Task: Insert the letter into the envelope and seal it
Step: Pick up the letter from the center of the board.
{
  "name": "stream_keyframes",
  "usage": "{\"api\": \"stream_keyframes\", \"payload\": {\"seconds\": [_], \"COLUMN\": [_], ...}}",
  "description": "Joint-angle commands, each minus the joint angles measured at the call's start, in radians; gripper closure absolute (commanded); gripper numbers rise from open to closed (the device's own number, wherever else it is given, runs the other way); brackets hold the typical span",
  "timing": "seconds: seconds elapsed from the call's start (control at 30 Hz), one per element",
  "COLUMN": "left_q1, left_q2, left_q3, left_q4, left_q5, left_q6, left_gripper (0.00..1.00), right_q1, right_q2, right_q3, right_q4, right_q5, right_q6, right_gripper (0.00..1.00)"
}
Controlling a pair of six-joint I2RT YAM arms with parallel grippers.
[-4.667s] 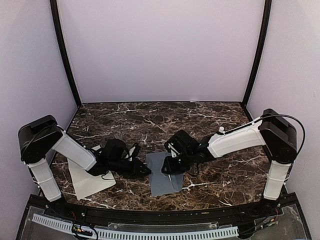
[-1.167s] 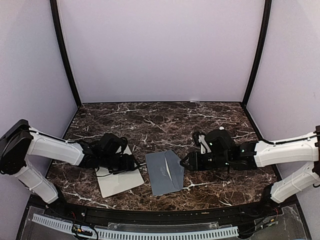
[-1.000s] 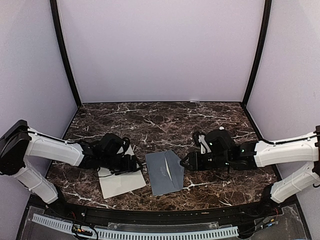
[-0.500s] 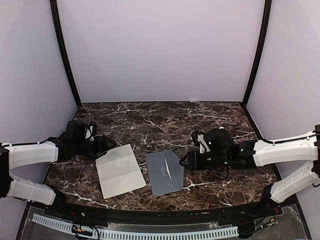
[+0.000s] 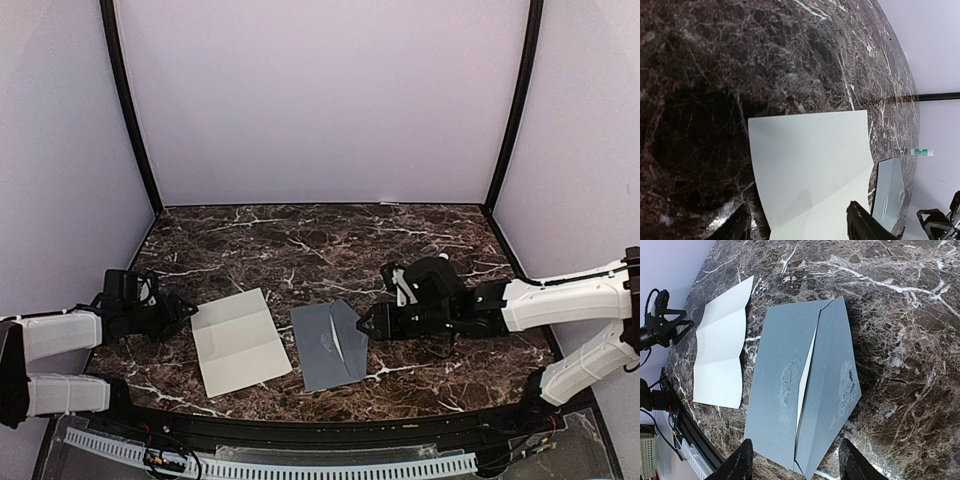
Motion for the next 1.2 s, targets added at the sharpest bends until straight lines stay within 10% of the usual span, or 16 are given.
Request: {"api": "stream_keyframes", "payload": {"seconds": [0.0,0.83,1.17], "left_q1": [0.007,0.007,0.007], "left_q2": [-0.024,0.128,0.157], "left_q3": [-0.073,-0.136,-0.141], "left_q4": [0.048,0.221,0.265], "left_q5": [0.056,0.161,0.157], "left_q6": [-0.031,-0.049,-0.066], "left_gripper": [0.36,0.53,0.76], "right_q1": [-0.005,-0.004,-0.004], "right_q2": [0.024,0.074,0.092], "right_q3": [0.039,0.071,0.082], "right_q4": [0.028,0.035,0.026], "right_q5": [0.004,-0.035,-0.035], "right_q6": [-0.008,-0.014,-0.015], "right_gripper": [0.45,0.45,0.45]}}
